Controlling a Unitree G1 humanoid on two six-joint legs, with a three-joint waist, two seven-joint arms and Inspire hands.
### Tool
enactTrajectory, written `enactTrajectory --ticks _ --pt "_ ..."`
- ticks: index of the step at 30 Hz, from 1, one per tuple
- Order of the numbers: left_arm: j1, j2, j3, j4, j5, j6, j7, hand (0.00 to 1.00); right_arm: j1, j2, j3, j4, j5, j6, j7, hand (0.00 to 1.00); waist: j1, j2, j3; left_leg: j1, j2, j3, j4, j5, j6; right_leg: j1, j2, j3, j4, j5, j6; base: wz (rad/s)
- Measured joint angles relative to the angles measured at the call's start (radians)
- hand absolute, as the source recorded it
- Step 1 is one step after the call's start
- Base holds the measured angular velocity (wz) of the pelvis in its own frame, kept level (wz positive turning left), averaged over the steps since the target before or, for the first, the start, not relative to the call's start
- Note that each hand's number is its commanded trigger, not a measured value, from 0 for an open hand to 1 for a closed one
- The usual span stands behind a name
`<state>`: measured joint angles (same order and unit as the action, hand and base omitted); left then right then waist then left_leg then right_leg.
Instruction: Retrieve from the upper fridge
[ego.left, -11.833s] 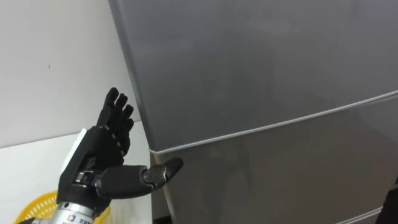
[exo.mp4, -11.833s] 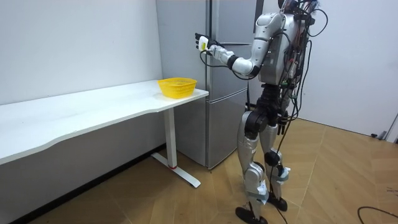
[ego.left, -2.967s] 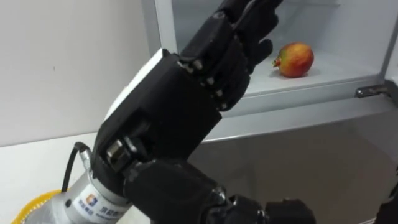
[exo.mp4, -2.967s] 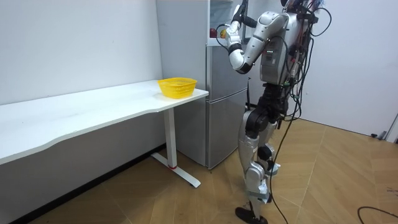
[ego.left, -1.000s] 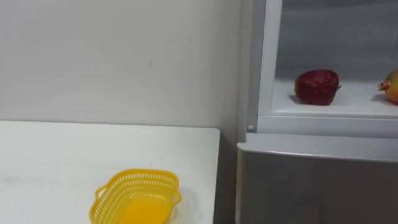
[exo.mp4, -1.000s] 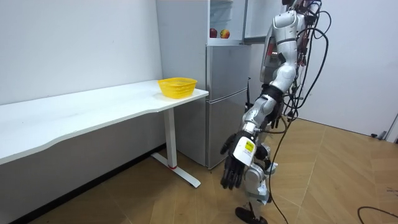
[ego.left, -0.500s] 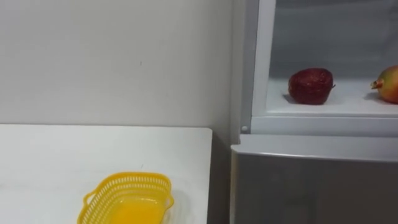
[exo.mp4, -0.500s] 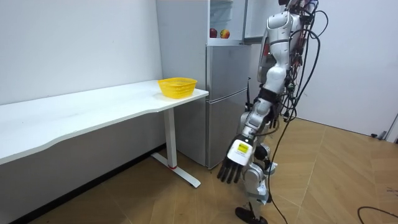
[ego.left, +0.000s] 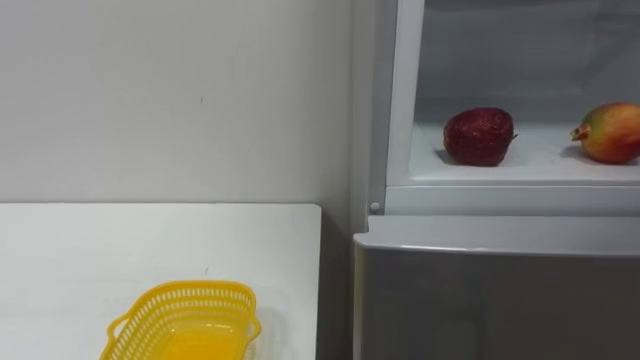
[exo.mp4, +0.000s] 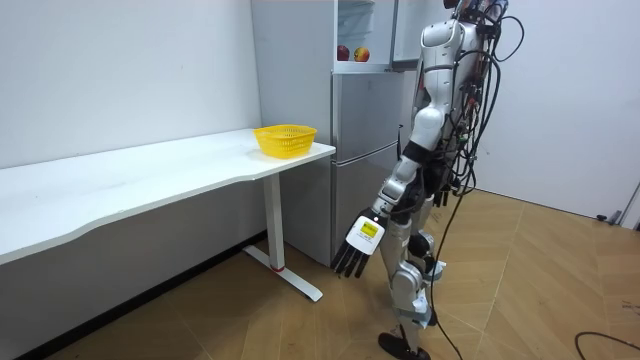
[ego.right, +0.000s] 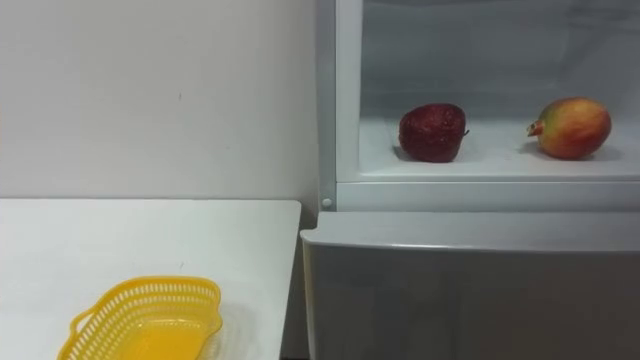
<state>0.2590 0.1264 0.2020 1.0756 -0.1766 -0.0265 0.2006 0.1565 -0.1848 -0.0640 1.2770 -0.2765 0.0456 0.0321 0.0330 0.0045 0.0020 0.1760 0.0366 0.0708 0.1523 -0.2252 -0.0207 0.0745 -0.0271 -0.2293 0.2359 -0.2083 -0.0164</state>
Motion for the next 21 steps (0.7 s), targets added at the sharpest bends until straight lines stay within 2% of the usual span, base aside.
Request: enactTrajectory --ticks 9,15,18,20,21 --pt "0.003 -0.001 -0.001 0.027 0.015 0.020 0.000 0.00 -0.009 0.023 0.001 0.009 0.070 0.013 -0.028 0.00 -0.001 -0.007 0.0030 0.008 -0.002 0.006 -0.001 -0.002 0.004 0.007 -0.005 0.003 0.001 -0.005 0.006 0.02" --pt "-0.003 -0.002 0.000 0.058 0.036 0.020 0.001 0.00 -0.016 0.025 -0.023 -0.053 0.170 0.005 -0.106 0.00 0.000 -0.001 0.0023 0.002 -0.001 0.007 -0.007 -0.008 0.008 -0.003 0.001 0.004 0.002 0.001 0.007 -0.02" --pt "-0.001 -0.001 0.000 0.056 0.041 0.013 0.002 0.00 -0.017 0.025 -0.037 -0.161 0.212 -0.039 -0.156 0.00 0.003 0.002 0.0020 -0.010 0.000 0.011 -0.005 -0.008 0.008 -0.008 0.002 0.004 0.002 0.007 0.006 -0.01" --pt "0.004 -0.002 0.000 0.056 0.042 -0.005 0.003 0.00 -0.039 0.028 -0.038 -0.219 0.213 -0.086 -0.185 0.00 0.003 0.001 0.0017 -0.013 0.000 0.017 0.003 -0.008 0.008 -0.009 0.002 0.008 0.002 0.007 0.006 -0.05" --pt "0.003 -0.001 0.000 0.056 0.041 -0.011 0.003 0.00 -0.046 0.029 -0.039 -0.236 0.214 -0.091 -0.194 0.00 0.004 0.001 0.0017 -0.013 0.000 0.017 0.003 -0.008 0.008 -0.009 0.002 0.008 0.002 0.007 0.006 0.00"
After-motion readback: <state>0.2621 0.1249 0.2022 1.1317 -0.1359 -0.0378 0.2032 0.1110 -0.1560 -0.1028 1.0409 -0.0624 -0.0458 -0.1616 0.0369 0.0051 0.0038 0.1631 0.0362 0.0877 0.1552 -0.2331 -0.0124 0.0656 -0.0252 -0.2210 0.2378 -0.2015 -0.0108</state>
